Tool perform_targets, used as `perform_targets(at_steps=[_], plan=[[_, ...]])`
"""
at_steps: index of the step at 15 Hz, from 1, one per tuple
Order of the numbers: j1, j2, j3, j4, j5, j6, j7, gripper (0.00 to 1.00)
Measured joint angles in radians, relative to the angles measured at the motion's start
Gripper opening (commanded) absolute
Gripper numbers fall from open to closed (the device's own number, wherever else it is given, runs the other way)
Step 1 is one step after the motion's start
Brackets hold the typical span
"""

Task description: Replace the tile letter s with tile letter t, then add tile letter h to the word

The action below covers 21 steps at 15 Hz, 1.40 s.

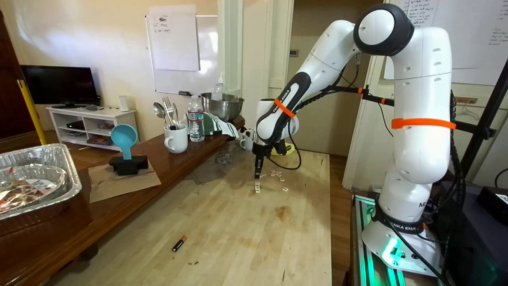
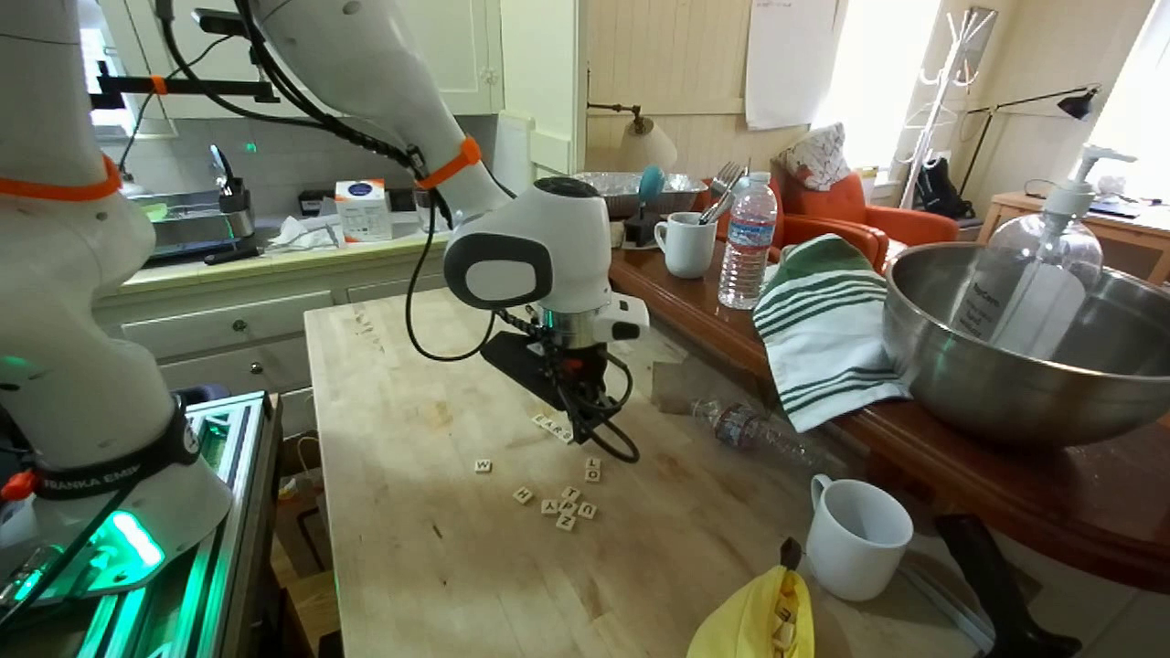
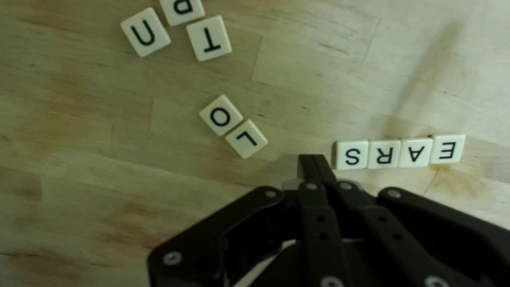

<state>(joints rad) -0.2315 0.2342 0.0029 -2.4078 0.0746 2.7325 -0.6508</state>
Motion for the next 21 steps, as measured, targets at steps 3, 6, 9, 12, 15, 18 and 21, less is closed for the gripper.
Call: perform_targets(at_steps=[3, 6, 9, 12, 15, 18, 21], plan=[[0.001, 0.0, 0.017, -0.005, 0.001, 0.0, -0.019, 0.0], [0.002, 0.001, 0.026, -0.011, 0.001, 0.0, -0.033, 0.0], [0.002, 0.001, 0.028, -0.014, 0.001, 0.0, -0.047, 0.0], [0.002, 0.001, 0.03, -0.016, 0.002, -0.001, -0.061, 0.0], [0.002, 0.001, 0.03, -0.02, 0.002, -0.001, -0.064, 0.0], [0.002, 0.001, 0.028, -0.02, -0.002, -0.001, -0.064, 0.0], [0.006, 0.001, 0.016, -0.02, -0.016, 0.0, -0.06, 0.0]])
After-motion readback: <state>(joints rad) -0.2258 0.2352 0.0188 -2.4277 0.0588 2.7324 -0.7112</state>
